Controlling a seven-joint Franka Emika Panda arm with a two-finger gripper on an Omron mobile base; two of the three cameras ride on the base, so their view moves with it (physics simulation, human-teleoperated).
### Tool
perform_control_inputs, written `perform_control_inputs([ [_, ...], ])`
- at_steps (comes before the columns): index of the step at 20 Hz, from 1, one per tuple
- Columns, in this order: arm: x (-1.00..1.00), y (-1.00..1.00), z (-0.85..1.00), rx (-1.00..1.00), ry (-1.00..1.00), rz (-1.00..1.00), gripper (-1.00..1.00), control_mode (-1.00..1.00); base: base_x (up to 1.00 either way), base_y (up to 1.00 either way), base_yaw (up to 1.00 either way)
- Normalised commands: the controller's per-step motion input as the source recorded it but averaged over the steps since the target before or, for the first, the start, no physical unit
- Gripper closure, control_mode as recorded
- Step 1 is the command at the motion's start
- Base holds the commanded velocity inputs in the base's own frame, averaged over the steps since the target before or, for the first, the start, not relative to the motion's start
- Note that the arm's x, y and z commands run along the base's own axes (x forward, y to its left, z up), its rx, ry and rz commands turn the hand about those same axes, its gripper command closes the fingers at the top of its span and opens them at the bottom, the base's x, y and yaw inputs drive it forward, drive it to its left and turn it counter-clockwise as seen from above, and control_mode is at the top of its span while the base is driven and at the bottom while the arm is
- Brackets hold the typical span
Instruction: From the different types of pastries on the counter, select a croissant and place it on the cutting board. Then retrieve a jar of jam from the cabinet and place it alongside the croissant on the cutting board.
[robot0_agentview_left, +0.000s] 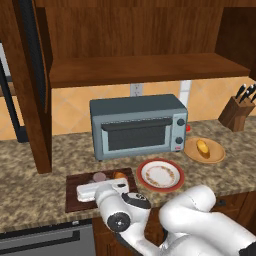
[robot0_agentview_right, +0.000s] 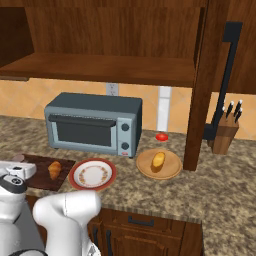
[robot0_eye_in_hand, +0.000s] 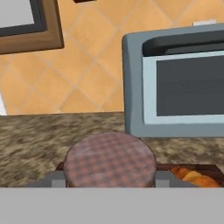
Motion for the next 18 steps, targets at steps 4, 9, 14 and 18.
perform_control_inputs([
  [4,0.23,0.26,-0.35,0.00,0.00,0.03,1.00,-1.00,0.00,0.00,0.00],
  [9,0.15,0.15,-0.39,0.00,0.00,0.03,1.00,-1.00,0.00,0.00,0.00],
  [14,0.29,0.07,-0.24,0.00,0.00,0.02,1.00,-1.00,0.00,0.00,0.00],
  [18,0.29,0.08,-0.35,0.00,0.00,0.01,1.00,-1.00,0.00,0.00,0.00],
])
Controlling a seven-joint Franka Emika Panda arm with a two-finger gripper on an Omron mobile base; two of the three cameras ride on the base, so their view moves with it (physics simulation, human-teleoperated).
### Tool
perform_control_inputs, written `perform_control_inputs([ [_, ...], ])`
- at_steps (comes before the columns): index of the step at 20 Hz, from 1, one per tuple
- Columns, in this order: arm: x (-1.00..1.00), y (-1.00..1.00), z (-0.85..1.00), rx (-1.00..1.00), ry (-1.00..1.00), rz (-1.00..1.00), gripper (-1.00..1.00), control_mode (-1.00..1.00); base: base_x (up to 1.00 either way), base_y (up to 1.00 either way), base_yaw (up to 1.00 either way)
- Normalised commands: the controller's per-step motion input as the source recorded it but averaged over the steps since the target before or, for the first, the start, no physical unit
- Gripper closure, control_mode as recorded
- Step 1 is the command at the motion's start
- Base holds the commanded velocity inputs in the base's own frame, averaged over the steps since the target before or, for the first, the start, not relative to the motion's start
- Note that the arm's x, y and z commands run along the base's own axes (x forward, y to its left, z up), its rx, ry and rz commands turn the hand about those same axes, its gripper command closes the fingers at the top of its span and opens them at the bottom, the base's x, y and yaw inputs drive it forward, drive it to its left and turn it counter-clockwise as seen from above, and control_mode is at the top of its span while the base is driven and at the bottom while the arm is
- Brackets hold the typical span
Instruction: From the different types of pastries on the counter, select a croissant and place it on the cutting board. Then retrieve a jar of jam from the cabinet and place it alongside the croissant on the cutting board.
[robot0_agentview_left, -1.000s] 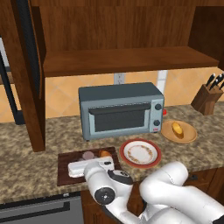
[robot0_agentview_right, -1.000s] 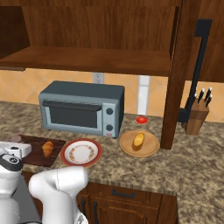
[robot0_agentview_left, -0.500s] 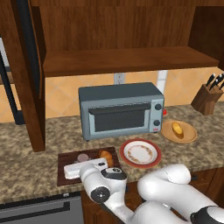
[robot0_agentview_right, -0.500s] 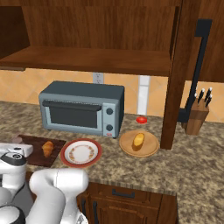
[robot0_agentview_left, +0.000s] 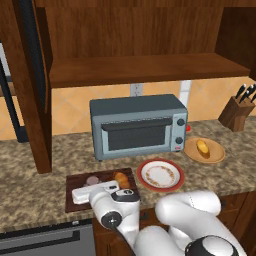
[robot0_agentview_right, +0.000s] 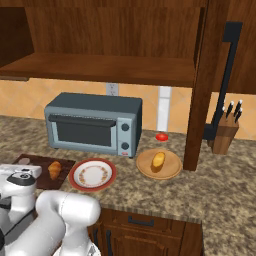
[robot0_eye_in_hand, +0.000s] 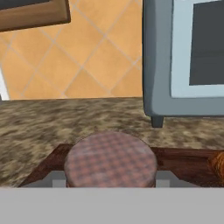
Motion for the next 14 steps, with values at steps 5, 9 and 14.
perform_control_inputs([
  [5,0.25,0.06,-0.38,0.00,-0.02,0.02,1.00,-1.00,0.00,0.00,0.00],
  [9,0.21,0.05,-0.32,0.00,-0.04,0.02,1.00,-1.00,0.00,0.00,0.00],
  [14,0.05,0.05,-0.08,0.00,-0.02,0.01,-1.00,-1.00,0.00,0.00,0.00],
])
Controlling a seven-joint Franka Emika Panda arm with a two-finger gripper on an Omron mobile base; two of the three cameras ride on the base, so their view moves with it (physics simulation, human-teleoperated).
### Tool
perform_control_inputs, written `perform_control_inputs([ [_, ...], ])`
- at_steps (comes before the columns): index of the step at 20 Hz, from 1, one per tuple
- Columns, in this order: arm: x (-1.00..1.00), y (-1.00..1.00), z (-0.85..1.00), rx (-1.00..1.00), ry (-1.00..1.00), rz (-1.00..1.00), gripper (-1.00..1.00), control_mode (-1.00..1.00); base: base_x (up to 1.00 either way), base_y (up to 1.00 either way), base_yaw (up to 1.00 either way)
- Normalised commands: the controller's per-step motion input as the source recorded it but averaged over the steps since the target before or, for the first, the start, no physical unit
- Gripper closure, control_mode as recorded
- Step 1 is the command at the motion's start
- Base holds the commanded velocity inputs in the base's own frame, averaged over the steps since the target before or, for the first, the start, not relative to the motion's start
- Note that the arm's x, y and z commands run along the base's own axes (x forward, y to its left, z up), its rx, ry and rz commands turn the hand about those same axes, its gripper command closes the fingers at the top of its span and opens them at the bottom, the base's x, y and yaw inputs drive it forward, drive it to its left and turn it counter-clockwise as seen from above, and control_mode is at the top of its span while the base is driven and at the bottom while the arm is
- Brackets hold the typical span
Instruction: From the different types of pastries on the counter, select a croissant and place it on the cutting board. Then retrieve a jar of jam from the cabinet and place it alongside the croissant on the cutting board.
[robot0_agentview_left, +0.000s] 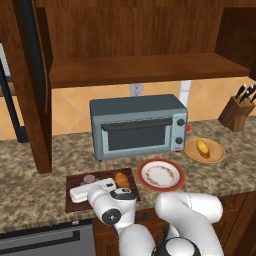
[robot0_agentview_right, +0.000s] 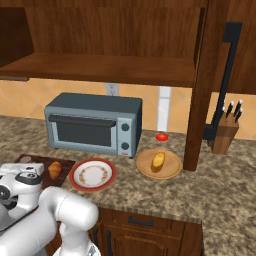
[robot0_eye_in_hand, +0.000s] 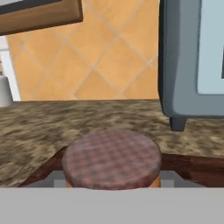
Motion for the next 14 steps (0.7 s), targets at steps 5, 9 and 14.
perform_control_inputs([
  [5,-0.03,0.09,0.22,0.00,-0.03,0.00,-1.00,-1.00,0.00,0.00,0.00],
  [9,-0.28,0.10,0.40,0.00,-0.04,-0.02,-1.00,-1.00,0.00,0.00,0.00],
  [14,-0.76,0.03,0.27,0.00,0.00,-0.02,-1.00,-1.00,0.00,0.00,0.00],
])
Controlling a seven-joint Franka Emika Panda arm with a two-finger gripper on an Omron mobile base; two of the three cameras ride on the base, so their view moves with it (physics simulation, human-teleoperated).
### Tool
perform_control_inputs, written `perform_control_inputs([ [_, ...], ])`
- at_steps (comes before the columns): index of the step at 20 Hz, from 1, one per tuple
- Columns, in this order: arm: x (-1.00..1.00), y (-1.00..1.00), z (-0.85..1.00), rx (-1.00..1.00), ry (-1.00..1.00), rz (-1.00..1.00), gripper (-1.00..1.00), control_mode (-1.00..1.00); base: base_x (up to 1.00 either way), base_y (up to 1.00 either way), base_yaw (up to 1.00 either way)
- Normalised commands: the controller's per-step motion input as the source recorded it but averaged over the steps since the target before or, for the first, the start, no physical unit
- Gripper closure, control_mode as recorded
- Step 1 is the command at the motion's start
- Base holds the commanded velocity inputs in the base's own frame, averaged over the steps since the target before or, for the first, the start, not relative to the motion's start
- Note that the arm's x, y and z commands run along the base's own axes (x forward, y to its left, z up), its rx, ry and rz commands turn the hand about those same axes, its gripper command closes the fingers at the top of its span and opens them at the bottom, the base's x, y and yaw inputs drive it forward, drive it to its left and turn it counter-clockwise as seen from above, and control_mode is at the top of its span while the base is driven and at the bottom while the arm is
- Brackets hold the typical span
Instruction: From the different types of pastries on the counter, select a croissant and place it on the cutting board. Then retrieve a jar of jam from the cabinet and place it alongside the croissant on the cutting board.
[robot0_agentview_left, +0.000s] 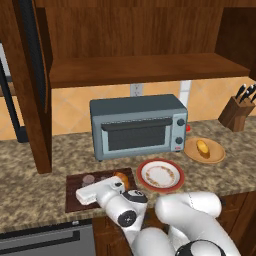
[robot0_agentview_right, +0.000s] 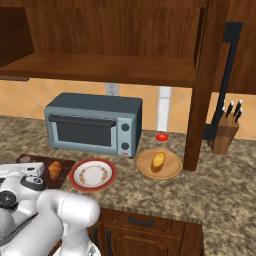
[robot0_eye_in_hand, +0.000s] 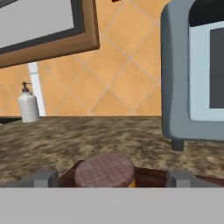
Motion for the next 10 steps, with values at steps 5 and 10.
perform_control_inputs([
  [5,-1.00,0.00,0.47,0.06,0.01,-0.11,-1.00,-1.00,0.00,0.00,0.00],
  [10,-1.00,0.00,0.86,0.20,0.04,-0.19,-1.00,-1.00,0.00,0.00,0.00],
])
